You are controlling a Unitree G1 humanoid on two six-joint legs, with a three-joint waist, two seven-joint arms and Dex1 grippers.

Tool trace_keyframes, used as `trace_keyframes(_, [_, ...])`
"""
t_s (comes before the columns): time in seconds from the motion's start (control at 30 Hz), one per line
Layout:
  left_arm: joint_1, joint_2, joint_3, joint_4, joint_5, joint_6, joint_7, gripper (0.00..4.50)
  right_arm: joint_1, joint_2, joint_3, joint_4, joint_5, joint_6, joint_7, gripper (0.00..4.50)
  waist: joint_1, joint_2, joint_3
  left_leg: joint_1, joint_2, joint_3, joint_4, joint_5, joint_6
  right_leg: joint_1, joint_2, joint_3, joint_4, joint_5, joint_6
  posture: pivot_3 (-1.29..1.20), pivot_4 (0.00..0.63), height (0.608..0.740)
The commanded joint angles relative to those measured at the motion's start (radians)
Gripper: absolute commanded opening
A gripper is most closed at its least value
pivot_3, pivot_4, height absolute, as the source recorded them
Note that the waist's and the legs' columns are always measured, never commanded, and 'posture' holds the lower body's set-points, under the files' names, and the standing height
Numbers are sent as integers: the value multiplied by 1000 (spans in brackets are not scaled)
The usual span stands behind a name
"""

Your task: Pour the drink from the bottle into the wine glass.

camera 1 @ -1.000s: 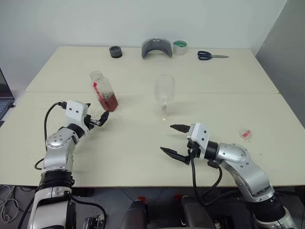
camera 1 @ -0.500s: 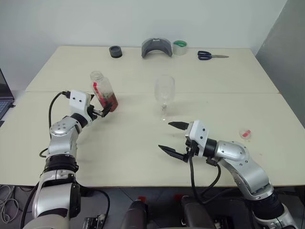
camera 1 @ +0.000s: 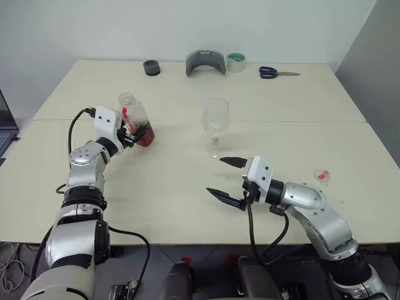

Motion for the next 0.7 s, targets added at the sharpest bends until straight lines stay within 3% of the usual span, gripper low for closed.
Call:
trace_keyframes(0.03, [-36,9,-1,13,2,-35,-8,2010,-16,24,-39,-27,37,-10,-17,4500,-1,0,0,0,0,0,0,0,0,0,0,0,0,0,0,0,150,740])
trace_keyframes(0.1, [-39,8,1,20,-1,-39,-11,1733,-18,42,-60,-36,70,5,-24,4500,-3,0,0,0,0,0,0,0,0,0,0,0,0,0,0,0,150,740])
trace_keyframes(0.23, [-45,-2,5,19,-10,-38,-11,1712,-27,53,-88,-54,120,30,-27,4500,-3,0,0,0,0,0,0,0,0,0,0,0,1,0,0,0,150,740])
trace_keyframes(0.5, [-63,-81,-45,-217,-3,47,5,1712,-33,34,-120,-78,140,47,-53,4500,2,-1,0,-2,0,-1,1,0,0,-1,-1,0,0,0,0,0,150,740])
trace_keyframes(0.7, [-115,-113,-161,-367,106,36,62,1712,-12,14,-160,-114,143,74,-97,4500,7,-1,0,-2,0,0,1,0,0,-1,0,0,1,0,0,0,150,740])
